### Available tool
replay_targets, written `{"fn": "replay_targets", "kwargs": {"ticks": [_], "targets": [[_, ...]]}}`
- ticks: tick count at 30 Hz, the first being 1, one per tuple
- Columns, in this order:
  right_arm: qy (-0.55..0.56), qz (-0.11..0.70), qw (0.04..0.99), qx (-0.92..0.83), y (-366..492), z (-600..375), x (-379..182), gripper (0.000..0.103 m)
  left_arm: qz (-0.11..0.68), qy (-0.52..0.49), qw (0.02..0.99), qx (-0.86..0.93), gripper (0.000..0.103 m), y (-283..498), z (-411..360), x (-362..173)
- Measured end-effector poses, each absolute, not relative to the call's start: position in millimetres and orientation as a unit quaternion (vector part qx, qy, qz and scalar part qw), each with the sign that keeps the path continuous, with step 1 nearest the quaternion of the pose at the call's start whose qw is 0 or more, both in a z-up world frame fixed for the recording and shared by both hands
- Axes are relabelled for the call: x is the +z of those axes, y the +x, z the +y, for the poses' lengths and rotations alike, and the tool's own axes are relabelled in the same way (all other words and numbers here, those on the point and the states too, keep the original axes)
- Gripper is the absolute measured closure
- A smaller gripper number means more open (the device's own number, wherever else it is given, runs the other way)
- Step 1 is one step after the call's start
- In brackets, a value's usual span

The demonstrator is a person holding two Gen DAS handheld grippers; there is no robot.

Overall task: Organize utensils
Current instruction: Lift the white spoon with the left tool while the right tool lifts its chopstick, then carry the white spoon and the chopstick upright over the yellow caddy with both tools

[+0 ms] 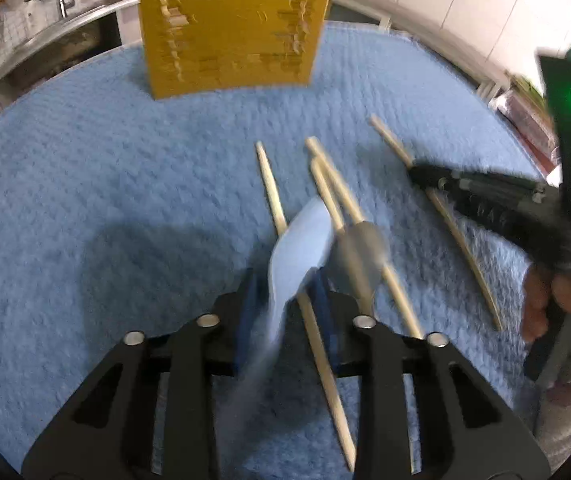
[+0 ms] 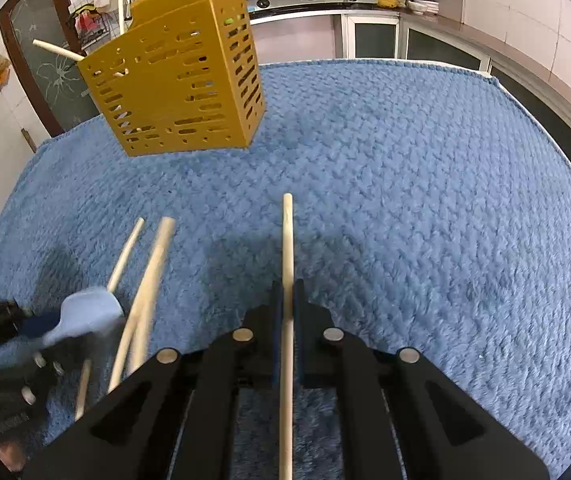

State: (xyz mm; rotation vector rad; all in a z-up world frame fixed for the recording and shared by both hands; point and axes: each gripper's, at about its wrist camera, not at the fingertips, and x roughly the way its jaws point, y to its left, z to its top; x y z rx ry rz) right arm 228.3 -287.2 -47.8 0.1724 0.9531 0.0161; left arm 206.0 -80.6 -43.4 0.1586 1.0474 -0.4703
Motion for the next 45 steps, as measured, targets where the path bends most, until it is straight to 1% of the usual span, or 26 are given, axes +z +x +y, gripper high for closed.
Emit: {"fn": "replay_targets", "kwargs": {"ticks": [2,4,5,6,14,22,29,35,41,45], "targets": [[0.082,0.457,0.886,0.008,227.4,-287.3,-48.3,0.097,0.487,0.088,0.842,-0.214,0.085,203.0,-84.4,-43.5],[0.081,0.457,0.886,0.008,227.3,-286.9,-48.4,0.097,0.486,0.073,0.843,-0.218,0.094,204.4,-81.0,-42.0],[0.082,0.457,0.886,0.010,227.7,-288.0,-48.7,0.097,0.487,0.059,0.843,-0.220,0.097,206.4,-77.1,-40.5],[0.084,0.457,0.885,0.010,228.0,-288.6,-48.9,0.097,0.487,0.053,0.845,-0.215,0.097,207.9,-74.2,-39.8],[0.081,0.462,0.883,0.010,230.3,-287.3,-48.2,0.097,0.496,0.013,0.847,-0.190,0.097,227.6,-51.5,-36.2],[0.064,0.504,0.861,0.017,252.1,-284.4,-44.3,0.097,0.524,-0.012,0.831,-0.186,0.097,263.3,-44.7,-41.4],[0.043,0.536,0.843,0.016,275.4,-279.3,-40.0,0.097,0.541,0.001,0.820,-0.186,0.097,291.8,-53.1,-40.2],[0.062,0.565,0.822,0.027,285.3,-286.0,-41.2,0.097,0.560,0.014,0.808,-0.185,0.097,314.7,-58.9,-40.5],[0.057,0.566,0.822,0.035,285.2,-287.4,-40.5,0.097,0.560,0.026,0.806,-0.188,0.097,325.2,-68.7,-38.5],[0.068,0.543,0.837,0.029,279.4,-294.3,-30.6,0.097,0.537,0.021,0.823,-0.182,0.098,321.0,-66.5,-24.5]]}}
